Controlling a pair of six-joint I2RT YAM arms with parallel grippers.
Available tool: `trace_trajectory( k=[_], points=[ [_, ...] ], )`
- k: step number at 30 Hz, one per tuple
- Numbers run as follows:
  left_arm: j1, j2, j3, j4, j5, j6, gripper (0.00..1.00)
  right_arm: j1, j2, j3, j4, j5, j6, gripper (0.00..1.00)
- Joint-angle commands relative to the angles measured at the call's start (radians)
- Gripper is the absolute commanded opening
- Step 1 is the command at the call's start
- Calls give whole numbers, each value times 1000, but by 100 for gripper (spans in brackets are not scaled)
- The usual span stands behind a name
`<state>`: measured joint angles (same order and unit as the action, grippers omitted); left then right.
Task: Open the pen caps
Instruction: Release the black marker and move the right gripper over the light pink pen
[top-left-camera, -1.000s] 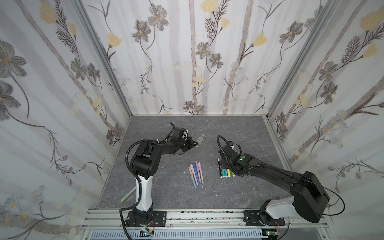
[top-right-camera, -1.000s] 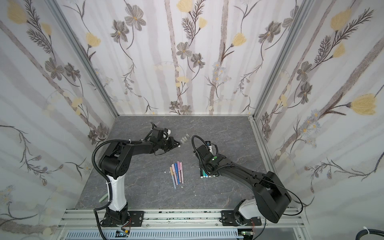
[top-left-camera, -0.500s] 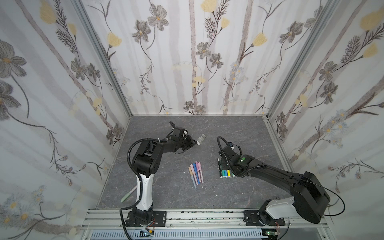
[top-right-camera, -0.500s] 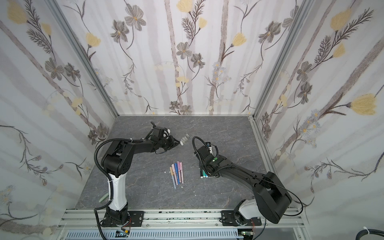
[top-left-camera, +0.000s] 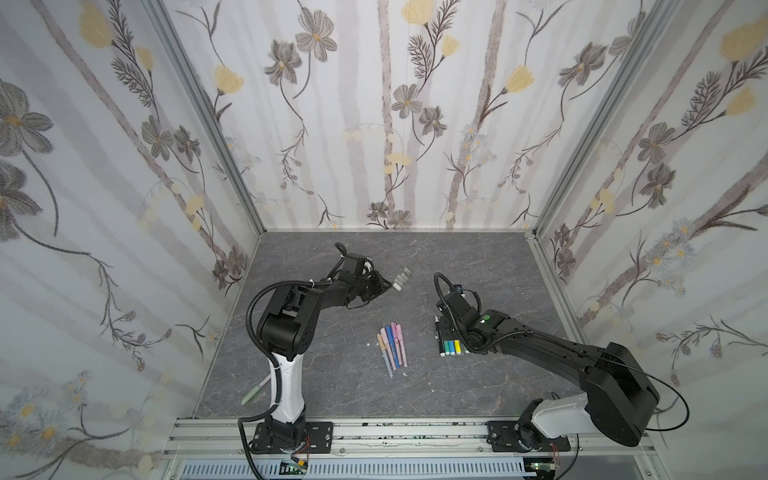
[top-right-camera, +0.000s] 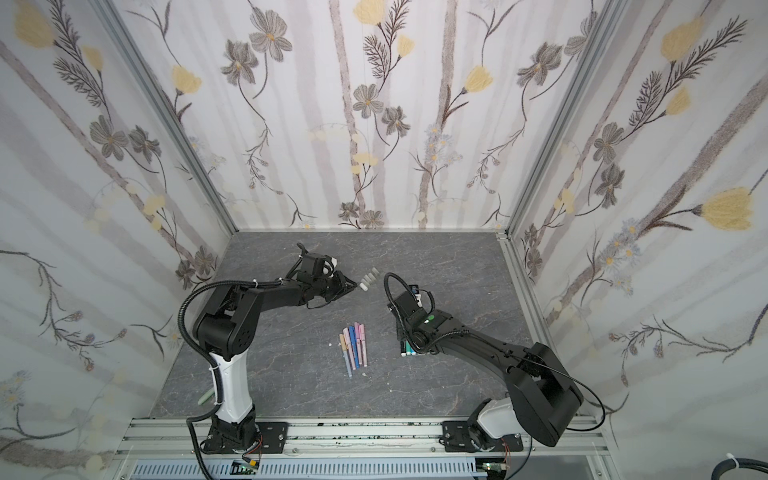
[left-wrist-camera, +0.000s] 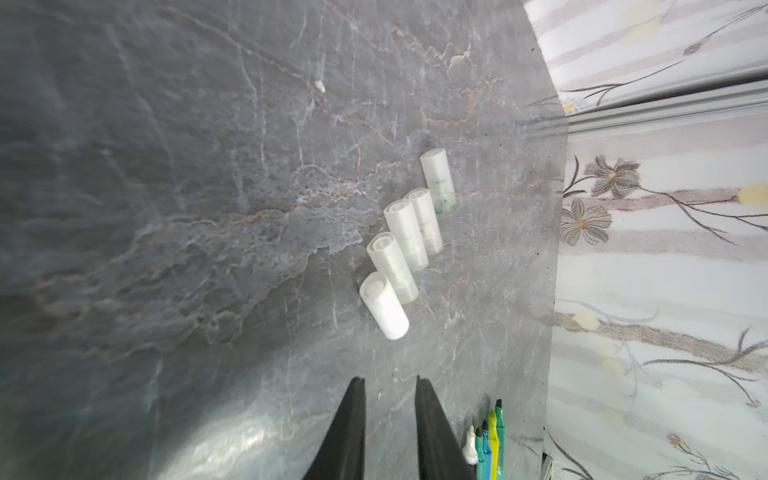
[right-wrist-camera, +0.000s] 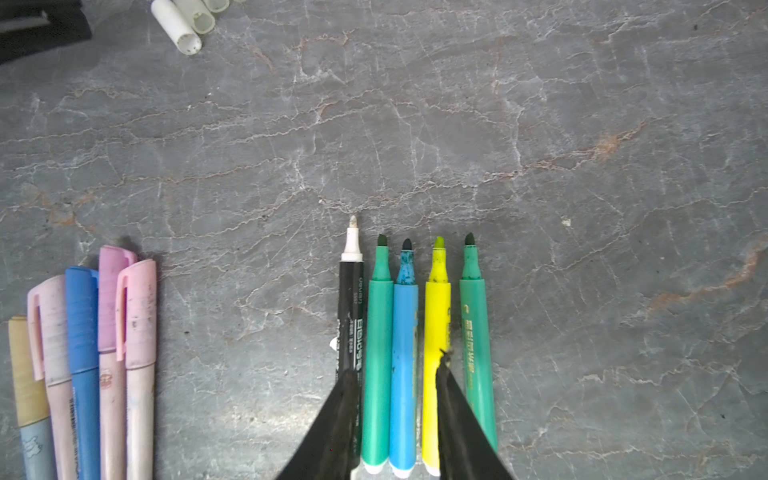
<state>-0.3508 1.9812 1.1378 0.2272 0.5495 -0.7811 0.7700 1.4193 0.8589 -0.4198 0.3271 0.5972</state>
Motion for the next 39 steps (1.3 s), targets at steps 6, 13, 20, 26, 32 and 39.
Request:
trace_trajectory(
  k=[6,13,20,26,32,39],
  points=[
    [62,-200,-115,-27,-32,48,21,134,124,107,41,-54,40,33],
    [125,-339,-212,-64,-33,91,21,240,281,197,42,-81,97,33],
    [168,-374,-272,-68,-8,121,22,278,345,231,28,-85,128,33],
    [178,-372,-291,-42,7,114,22,277,369,236,16,-92,138,32],
    [179,-362,-289,-34,13,114,22,279,389,236,21,-107,141,31],
    [180,-354,-288,-29,19,112,22,279,415,232,15,-118,142,28]
  ],
)
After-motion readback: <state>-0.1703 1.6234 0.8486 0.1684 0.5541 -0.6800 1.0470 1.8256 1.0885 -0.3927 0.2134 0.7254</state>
